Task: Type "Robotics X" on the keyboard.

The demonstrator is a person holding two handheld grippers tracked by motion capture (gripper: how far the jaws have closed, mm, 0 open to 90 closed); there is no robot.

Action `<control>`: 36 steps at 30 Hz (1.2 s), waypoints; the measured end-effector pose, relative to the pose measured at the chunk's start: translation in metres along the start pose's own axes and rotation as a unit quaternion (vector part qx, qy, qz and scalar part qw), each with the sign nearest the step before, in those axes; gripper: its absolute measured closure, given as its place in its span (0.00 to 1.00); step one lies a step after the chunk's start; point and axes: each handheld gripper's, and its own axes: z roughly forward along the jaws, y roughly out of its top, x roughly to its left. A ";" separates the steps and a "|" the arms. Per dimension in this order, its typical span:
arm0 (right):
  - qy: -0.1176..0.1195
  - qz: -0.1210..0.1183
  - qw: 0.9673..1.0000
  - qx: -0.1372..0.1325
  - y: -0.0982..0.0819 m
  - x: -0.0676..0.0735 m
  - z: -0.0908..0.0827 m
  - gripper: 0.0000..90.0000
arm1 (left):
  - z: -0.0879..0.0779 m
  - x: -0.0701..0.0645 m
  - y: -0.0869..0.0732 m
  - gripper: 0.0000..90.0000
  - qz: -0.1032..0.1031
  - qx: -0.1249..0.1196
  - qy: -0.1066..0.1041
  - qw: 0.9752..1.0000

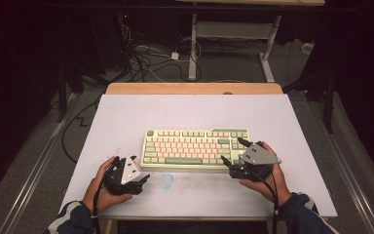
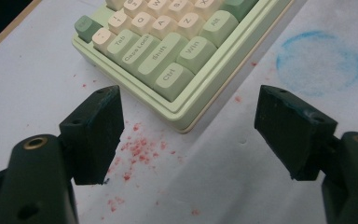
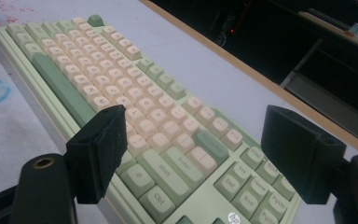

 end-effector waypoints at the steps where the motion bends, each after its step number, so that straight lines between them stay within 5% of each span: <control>1: -0.002 0.000 1.000 0.002 -0.002 0.000 -0.001 0.26 | 0.000 0.000 0.000 0.27 0.000 -0.002 0.002 1.000; 11: -0.014 -0.004 1.000 0.014 -0.025 0.002 -0.017 0.26 | 0.000 0.002 0.006 0.37 -0.006 -0.006 0.011 1.000; 18: -0.018 -0.004 1.000 0.024 -0.037 0.006 -0.026 0.26 | -0.001 0.004 0.013 0.58 -0.024 0.001 0.017 1.000; 23: -0.018 0.005 0.999 0.031 -0.045 0.008 -0.035 0.27 | 0.002 0.007 0.019 0.74 -0.048 0.013 -0.005 0.999; 30: -0.023 0.007 0.999 0.035 -0.049 0.006 -0.039 0.27 | 0.010 0.007 0.030 0.96 -0.052 0.028 -0.034 0.998; 36: -0.018 -0.001 0.999 0.039 -0.049 0.008 -0.036 0.26 | 0.016 0.002 0.040 0.97 -0.047 0.028 -0.049 0.997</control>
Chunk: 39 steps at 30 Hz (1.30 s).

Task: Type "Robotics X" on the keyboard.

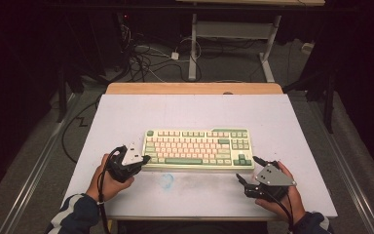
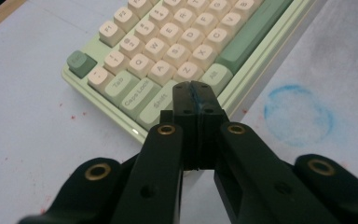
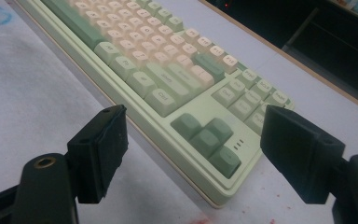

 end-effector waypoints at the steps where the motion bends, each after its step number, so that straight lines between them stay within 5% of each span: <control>1: 0.000 0.000 1.000 0.001 0.000 0.000 0.000 0.26 | 0.002 -0.001 0.001 0.97 -0.001 0.002 -0.002 1.000; 19: 0.006 -0.012 1.000 0.014 -0.001 0.002 0.005 0.26 | 0.047 -0.025 0.014 0.97 0.017 0.020 -0.035 0.999; 39: 0.014 -0.024 0.999 0.024 -0.002 0.004 0.008 0.26 | 0.075 -0.026 0.011 0.96 0.018 0.048 -0.034 0.998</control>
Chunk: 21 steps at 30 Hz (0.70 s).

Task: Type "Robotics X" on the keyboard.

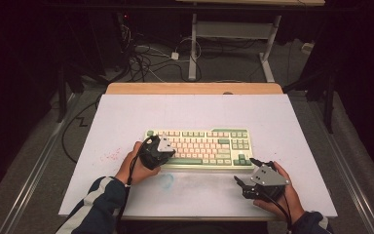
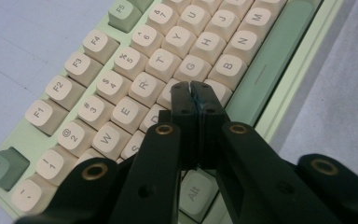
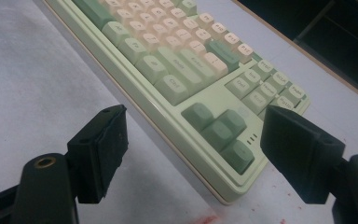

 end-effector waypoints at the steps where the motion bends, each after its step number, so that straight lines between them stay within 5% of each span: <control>1: 0.001 0.000 1.000 0.000 0.000 0.000 0.000 0.26 | 0.000 0.000 0.000 0.96 0.002 0.000 0.000 1.000; 13: 0.008 -0.008 1.000 0.011 -0.001 0.002 0.002 0.26 | -0.002 0.001 -0.001 0.93 0.007 -0.005 -0.003 1.000; 21: 0.007 -0.006 1.000 0.008 0.000 0.001 0.001 0.26 | -0.010 0.003 0.003 0.72 0.009 -0.035 -0.003 0.999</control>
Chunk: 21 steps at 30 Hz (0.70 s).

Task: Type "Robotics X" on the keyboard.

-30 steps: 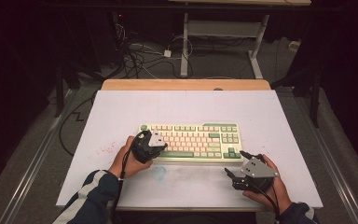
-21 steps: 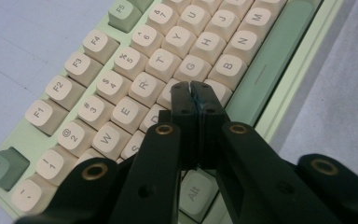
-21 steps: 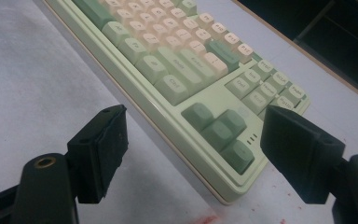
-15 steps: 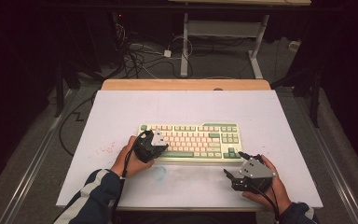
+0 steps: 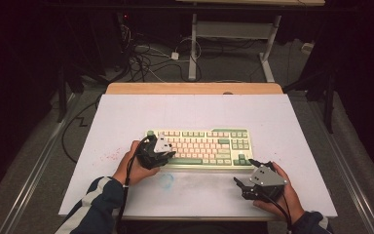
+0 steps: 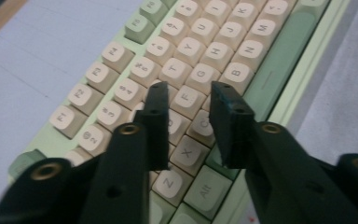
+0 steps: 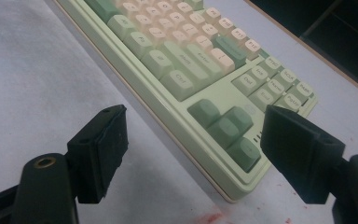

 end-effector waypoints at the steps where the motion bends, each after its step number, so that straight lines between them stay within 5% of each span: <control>1: 0.000 0.001 1.000 -0.001 0.000 0.000 0.000 0.26 | -0.002 0.000 0.000 0.69 0.002 -0.006 -0.002 1.000; 12: -0.007 0.007 1.000 -0.006 0.000 -0.002 -0.002 0.26 | -0.020 0.001 -0.005 0.34 0.019 -0.049 0.025 0.998; 21: -0.013 0.013 1.000 -0.008 0.000 -0.004 -0.003 0.26 | -0.038 0.007 -0.014 0.26 0.024 -0.067 0.041 0.997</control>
